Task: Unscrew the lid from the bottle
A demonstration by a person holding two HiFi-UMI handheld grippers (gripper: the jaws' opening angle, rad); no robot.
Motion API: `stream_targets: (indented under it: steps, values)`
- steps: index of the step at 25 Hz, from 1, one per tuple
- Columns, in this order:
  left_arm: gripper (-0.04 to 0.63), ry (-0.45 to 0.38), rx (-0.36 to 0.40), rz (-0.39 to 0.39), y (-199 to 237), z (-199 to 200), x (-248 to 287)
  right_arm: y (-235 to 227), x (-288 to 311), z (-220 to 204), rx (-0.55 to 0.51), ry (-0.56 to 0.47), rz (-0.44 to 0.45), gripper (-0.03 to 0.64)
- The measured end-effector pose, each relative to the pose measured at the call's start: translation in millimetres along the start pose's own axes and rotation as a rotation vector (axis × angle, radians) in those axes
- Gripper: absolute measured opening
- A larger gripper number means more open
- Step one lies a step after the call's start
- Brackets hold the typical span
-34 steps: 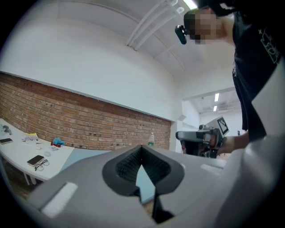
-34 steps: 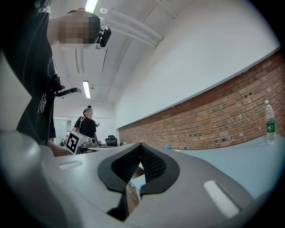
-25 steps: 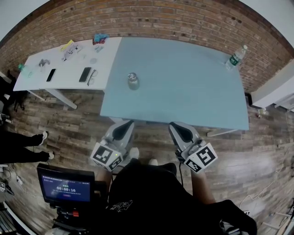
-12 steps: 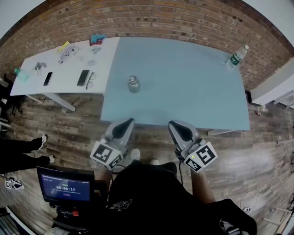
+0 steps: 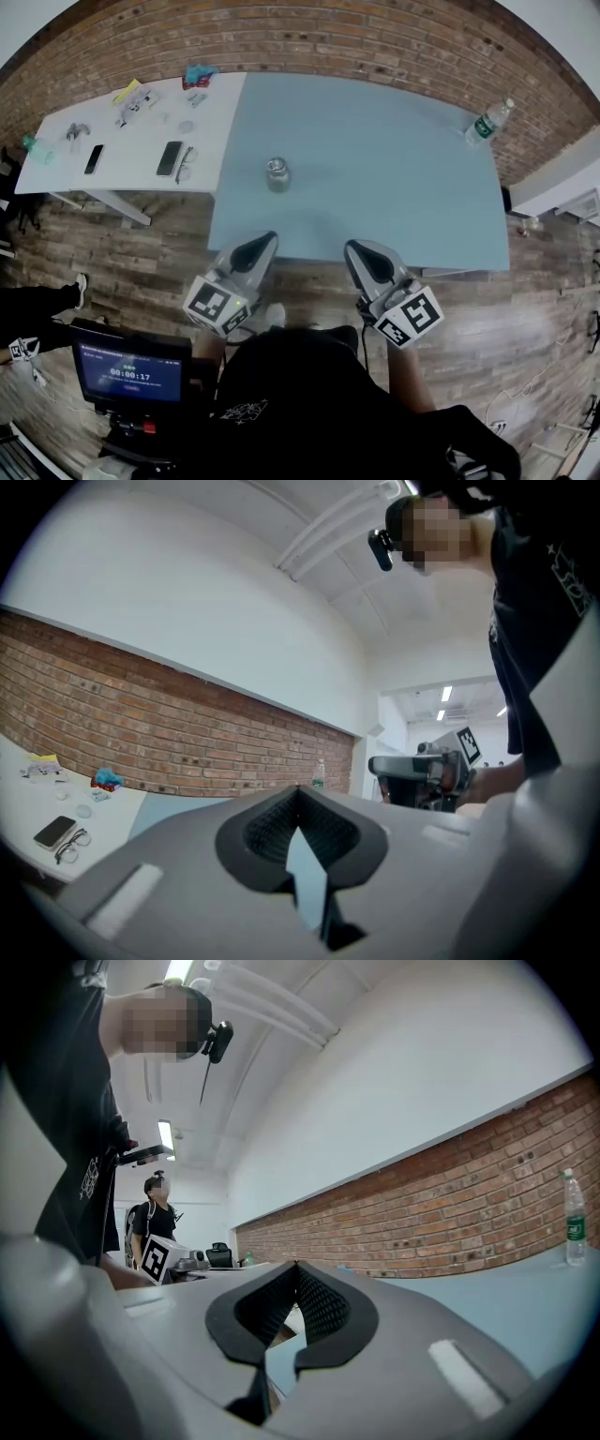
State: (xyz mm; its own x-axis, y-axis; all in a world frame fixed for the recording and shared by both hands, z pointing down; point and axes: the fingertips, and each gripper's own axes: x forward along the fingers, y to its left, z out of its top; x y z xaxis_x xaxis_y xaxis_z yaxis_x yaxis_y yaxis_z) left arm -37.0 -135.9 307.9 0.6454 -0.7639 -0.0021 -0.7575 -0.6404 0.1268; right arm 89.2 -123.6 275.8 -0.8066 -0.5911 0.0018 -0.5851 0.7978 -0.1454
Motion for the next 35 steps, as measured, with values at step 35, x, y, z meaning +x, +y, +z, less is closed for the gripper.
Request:
stream_targets:
  steps: [35]
  values:
    - [-0.002, -0.009, -0.023, -0.035, 64, 2, -16, 15, 47, -5, 0.000, 0.012, -0.072, 0.003]
